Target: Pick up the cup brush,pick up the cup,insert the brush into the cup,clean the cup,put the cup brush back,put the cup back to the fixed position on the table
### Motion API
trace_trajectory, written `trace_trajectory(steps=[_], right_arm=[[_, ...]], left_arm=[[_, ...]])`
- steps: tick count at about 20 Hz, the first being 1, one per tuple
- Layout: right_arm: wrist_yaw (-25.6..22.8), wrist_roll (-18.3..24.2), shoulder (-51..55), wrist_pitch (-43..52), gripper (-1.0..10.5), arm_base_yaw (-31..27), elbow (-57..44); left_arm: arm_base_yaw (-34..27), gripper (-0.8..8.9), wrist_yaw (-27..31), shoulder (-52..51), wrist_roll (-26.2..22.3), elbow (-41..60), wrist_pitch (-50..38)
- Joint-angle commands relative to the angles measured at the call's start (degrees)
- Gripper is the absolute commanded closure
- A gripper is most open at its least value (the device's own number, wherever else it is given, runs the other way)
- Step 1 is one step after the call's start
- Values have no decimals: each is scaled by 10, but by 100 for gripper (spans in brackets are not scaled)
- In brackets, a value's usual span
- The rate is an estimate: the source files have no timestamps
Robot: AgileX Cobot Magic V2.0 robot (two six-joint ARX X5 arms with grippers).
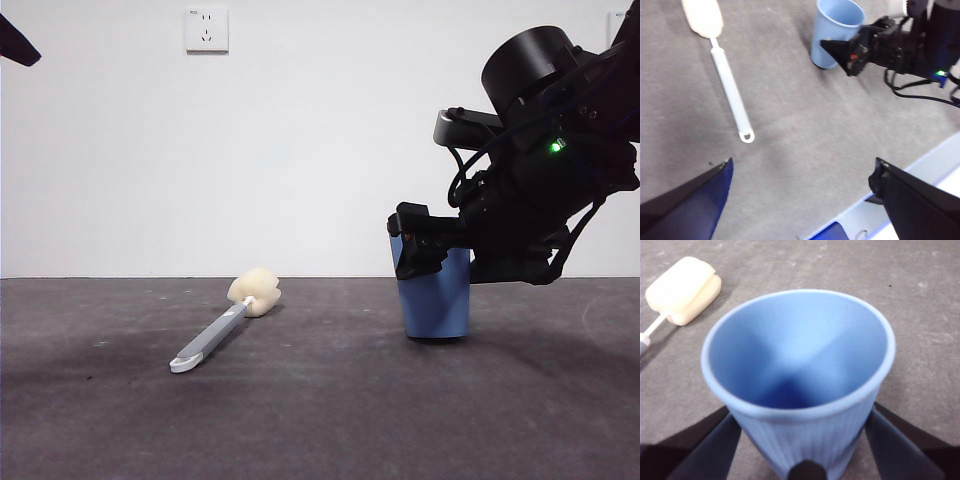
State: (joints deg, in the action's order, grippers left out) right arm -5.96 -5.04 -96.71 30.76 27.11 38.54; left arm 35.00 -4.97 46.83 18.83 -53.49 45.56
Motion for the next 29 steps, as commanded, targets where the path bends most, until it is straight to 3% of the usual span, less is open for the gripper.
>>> trace_trajectory(steps=[1, 3, 6, 10, 16, 18, 21, 26, 27, 28, 29], right_arm=[[0, 4, -9, -47, 960, 8, -9], [-1, 4, -9, -91, 862, 12, -9], [-1, 3, -8, -118, 607, 18, -9], [-2, -2, 2, -117, 431, 18, -9], [-1, -1, 87, -143, 431, 18, -9], [0, -8, 144, -210, 432, 19, -9], [2, -52, 252, -356, 434, 33, -9], [122, -129, 446, -579, 447, 61, 10], [146, -134, 471, -625, 451, 64, 23], [173, -134, 494, -672, 525, 66, 36], [193, -133, 508, -703, 670, 68, 46]], left_arm=[[-1, 344, 4, -1, -11, 6, 0], [-1, 344, 4, -1, -11, 6, 0], [-1, 344, 4, -1, -11, 6, 0], [-1, 344, 4, -1, -10, 6, 0], [-1, 344, 4, -1, -10, 6, 0], [-1, 344, 4, -1, -11, 6, 0], [-1, 345, 4, -1, -12, 6, 8], [-1, 363, 2, -1, -44, 6, 22], [-1, 431, 1, -1, -50, 6, 28], [-1, 541, -1, -1, -54, 6, 38], [-1, 653, 0, -1, -54, 6, 46]])
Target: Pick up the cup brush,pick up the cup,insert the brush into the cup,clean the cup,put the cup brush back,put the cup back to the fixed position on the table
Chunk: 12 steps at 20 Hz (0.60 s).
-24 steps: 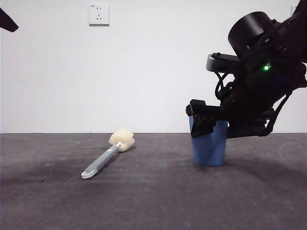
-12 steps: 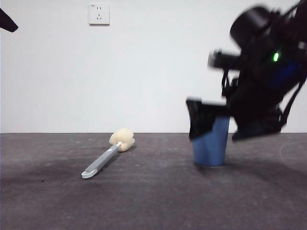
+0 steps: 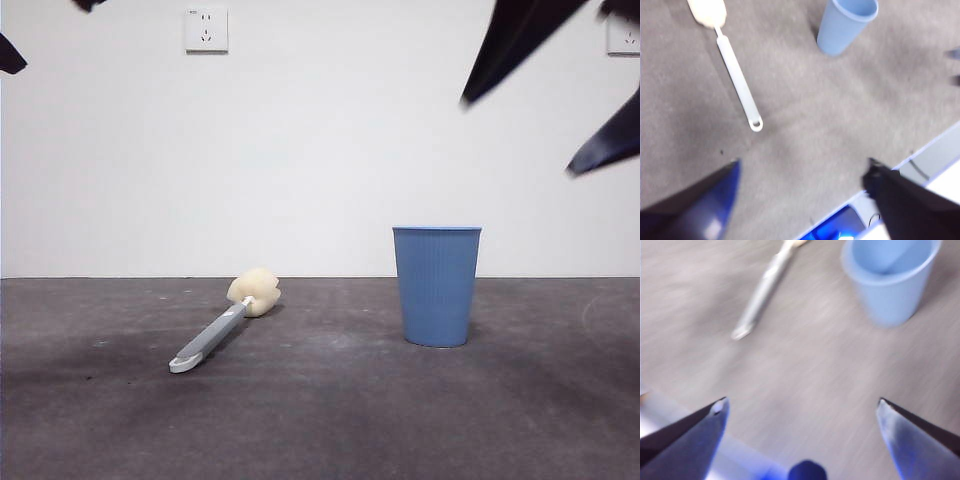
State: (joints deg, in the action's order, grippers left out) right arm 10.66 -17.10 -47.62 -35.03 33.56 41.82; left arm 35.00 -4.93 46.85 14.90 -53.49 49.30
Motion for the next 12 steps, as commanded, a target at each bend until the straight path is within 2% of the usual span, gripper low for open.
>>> trace_trajectory(steps=[1, 2, 3, 12], right_arm=[[48, -9, 32, -71, 881, 5, 20], [65, 5, 44, -84, 949, 7, 23], [76, 9, 56, -91, 958, 8, 23], [70, -4, 72, -97, 946, 8, 23]], left_arm=[[-1, 793, -1, -1, -15, 6, 17], [-1, 820, -1, -1, -15, 6, 21], [-1, 822, -1, -1, -16, 6, 24], [-1, 817, 3, -1, -16, 6, 34]])
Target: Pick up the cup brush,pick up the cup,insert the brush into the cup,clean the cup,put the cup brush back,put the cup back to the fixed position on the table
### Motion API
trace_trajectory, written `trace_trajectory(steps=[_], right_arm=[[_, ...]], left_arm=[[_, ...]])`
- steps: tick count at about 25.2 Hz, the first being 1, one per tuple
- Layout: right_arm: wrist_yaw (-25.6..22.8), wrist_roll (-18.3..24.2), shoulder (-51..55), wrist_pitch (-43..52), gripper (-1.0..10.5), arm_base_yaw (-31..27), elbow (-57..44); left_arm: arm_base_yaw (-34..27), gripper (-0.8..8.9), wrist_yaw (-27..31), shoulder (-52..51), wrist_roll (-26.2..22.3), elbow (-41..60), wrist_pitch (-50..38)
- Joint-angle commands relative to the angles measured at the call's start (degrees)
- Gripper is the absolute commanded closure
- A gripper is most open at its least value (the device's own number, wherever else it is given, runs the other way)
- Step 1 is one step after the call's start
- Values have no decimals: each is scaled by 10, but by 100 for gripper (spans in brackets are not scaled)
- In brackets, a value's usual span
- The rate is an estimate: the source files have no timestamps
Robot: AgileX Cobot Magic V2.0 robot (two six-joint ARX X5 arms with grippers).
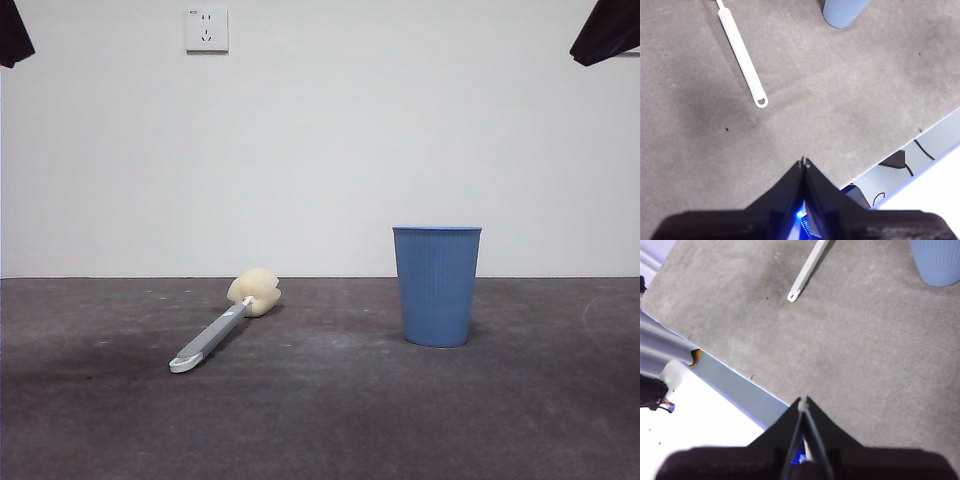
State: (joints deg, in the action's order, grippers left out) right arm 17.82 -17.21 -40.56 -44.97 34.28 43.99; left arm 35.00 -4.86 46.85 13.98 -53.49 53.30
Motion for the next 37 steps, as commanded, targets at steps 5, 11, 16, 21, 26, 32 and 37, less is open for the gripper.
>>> trace_trajectory(steps=[5, 11, 16, 21, 26, 32, 37], right_arm=[[-2, -3, 1, 3, 946, 0, 1], [-2, -3, 1, 3, 946, 0, 1], [-2, -3, 1, 3, 946, 0, 1], [-2, -3, 1, 3, 946, 0, 1], [-2, -3, 1, 3, 946, 0, 1], [-2, -3, 1, 2, 946, 0, 1], [-2, -3, 1, 3, 946, 0, 1]], left_arm=[[-1, 817, 2, -1, -7, 6, -14], [-73, 817, 42, -47, -117, 8, -142], [-230, 817, -23, -159, -188, 78, -431], [-313, 817, 10, -281, -189, 259, -575], [-328, 817, 21, -356, -165, 397, -585], [-329, 817, 18, -423, -114, 514, -591], [-329, 817, 17, -459, -101, 533, -530]])
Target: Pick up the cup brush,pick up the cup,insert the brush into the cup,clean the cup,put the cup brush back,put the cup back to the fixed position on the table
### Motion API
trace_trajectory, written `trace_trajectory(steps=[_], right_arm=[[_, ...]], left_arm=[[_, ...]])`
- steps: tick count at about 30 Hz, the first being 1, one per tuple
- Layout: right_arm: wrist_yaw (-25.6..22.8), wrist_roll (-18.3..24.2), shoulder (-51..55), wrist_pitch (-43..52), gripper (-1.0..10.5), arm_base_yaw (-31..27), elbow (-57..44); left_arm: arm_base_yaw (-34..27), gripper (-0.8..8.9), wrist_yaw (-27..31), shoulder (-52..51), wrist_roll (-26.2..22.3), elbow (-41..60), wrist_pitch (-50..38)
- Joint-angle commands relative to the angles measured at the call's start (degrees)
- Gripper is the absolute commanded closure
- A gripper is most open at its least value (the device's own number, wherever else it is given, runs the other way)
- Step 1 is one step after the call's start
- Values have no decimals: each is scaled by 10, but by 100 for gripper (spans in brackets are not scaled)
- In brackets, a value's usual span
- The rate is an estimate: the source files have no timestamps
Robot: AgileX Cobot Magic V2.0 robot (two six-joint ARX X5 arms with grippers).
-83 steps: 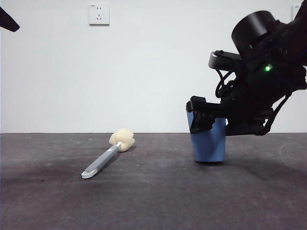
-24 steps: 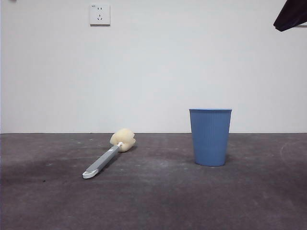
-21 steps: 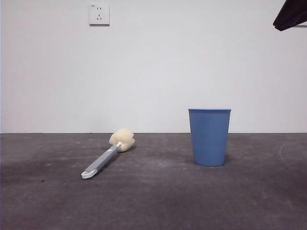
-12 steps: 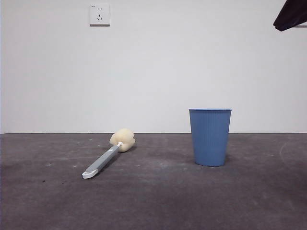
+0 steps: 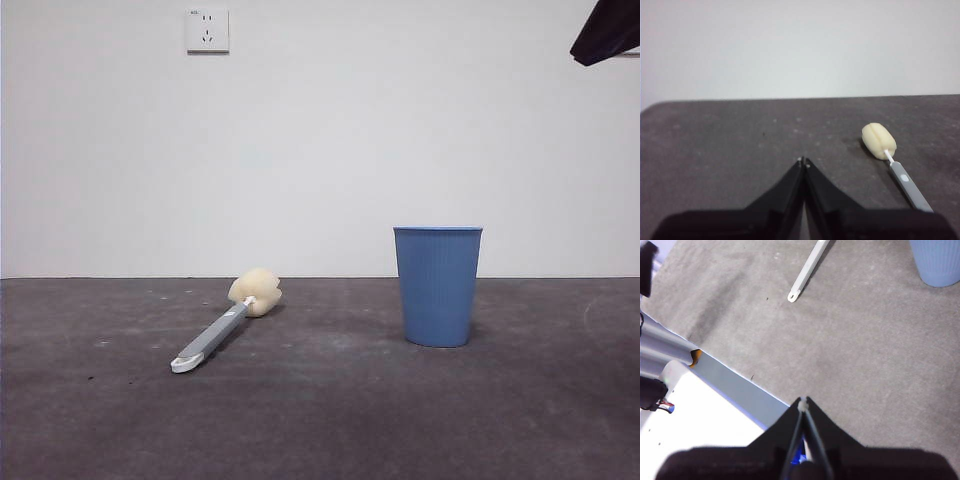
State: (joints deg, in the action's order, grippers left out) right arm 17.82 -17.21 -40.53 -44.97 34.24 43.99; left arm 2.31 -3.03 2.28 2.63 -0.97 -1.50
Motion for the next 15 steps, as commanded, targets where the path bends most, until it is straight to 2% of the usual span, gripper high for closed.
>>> trace_trajectory(steps=[1, 7, 15], right_arm=[[-2, -3, 1, 2, 946, 1, 1], [-2, -3, 1, 3, 946, 1, 1], [-2, -3, 1, 2, 946, 0, 1]], left_arm=[[-2, 817, -1, -21, 13, 8, 32], [-3, 817, -1, -22, 13, 7, 123], [-4, 817, -1, -21, 12, 7, 119]])
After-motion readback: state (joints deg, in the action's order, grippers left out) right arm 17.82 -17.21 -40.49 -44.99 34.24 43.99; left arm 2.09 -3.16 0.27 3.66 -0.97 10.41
